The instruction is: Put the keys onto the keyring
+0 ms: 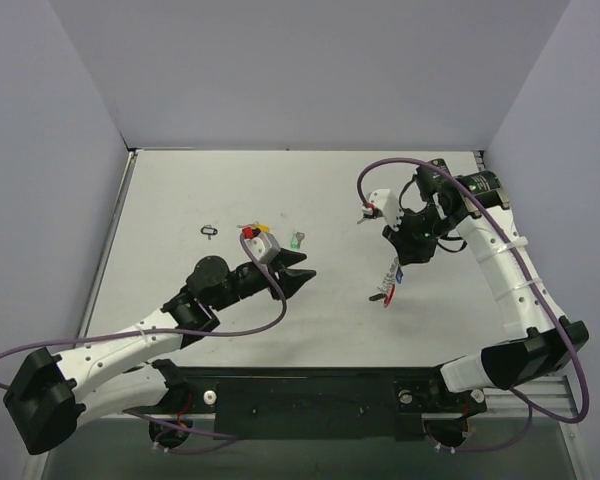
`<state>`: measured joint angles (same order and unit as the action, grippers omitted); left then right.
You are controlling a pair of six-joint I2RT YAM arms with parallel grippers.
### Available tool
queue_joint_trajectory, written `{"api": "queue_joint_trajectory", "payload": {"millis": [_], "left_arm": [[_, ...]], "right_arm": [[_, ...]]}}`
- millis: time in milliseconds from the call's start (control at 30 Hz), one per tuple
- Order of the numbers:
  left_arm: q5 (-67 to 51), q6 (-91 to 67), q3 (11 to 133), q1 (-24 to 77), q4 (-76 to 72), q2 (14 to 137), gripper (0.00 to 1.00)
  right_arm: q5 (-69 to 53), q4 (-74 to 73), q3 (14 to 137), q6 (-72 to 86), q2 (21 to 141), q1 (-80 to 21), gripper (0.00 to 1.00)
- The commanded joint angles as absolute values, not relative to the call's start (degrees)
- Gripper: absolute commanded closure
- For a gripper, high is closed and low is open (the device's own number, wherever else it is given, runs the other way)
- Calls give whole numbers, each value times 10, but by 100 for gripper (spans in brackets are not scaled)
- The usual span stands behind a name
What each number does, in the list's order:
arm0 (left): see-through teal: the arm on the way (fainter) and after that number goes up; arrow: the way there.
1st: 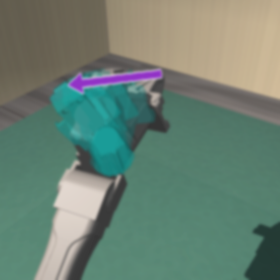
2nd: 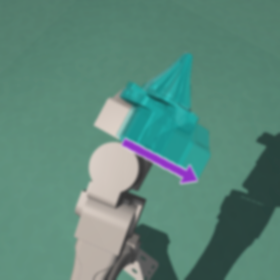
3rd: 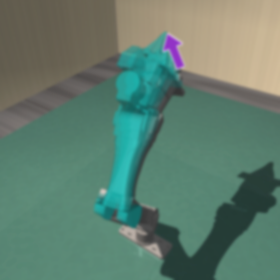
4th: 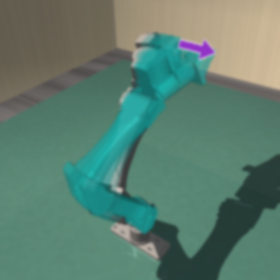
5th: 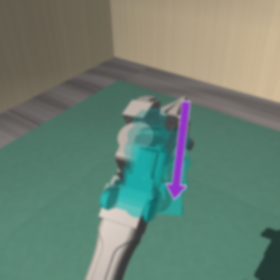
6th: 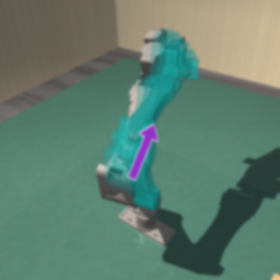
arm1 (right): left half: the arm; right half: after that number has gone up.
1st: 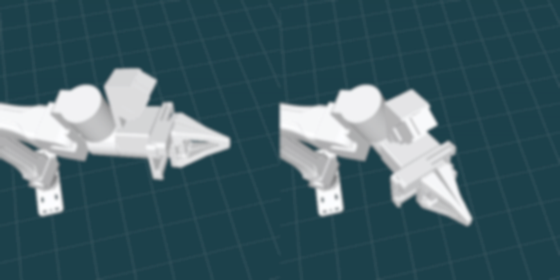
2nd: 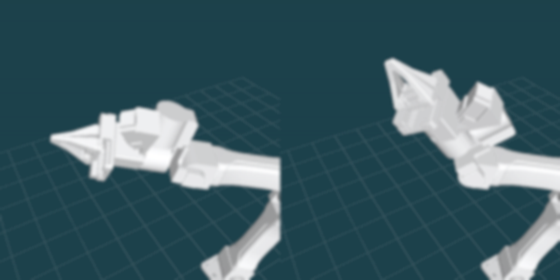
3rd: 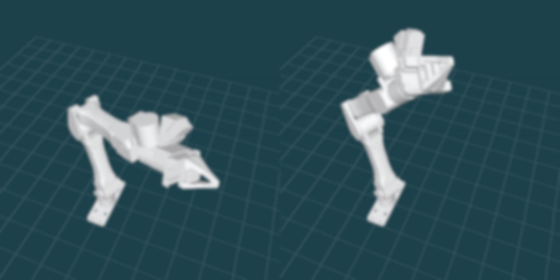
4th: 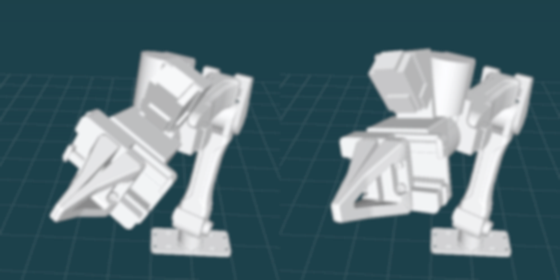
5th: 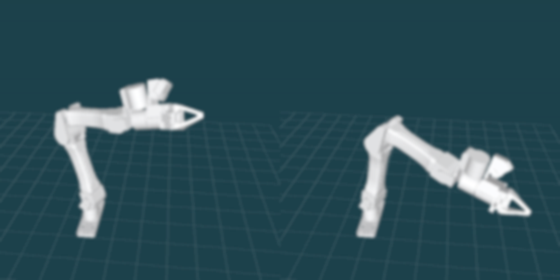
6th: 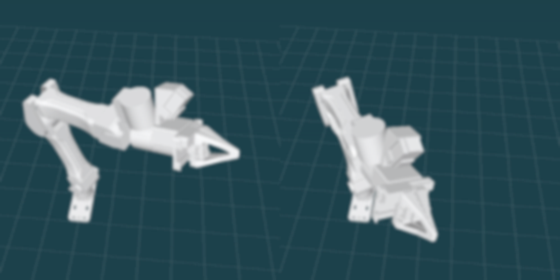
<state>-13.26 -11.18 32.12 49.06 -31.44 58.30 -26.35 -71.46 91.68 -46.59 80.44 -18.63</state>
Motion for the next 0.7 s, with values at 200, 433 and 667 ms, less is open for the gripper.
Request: {"api": "queue_joint_trajectory", "payload": {"millis": [200,433,667], "left_arm": [[-111,63,364,484,-62,520,43],[-86,99,388,507,23,501,43],[-26,135,363,506,55,467,38]], "right_arm": [[-130,-792,982,-457,871,-160,100],[-61,-800,1013,-448,918,-135,100],[-55,-785,1091,-439,975,-80,100]]}}
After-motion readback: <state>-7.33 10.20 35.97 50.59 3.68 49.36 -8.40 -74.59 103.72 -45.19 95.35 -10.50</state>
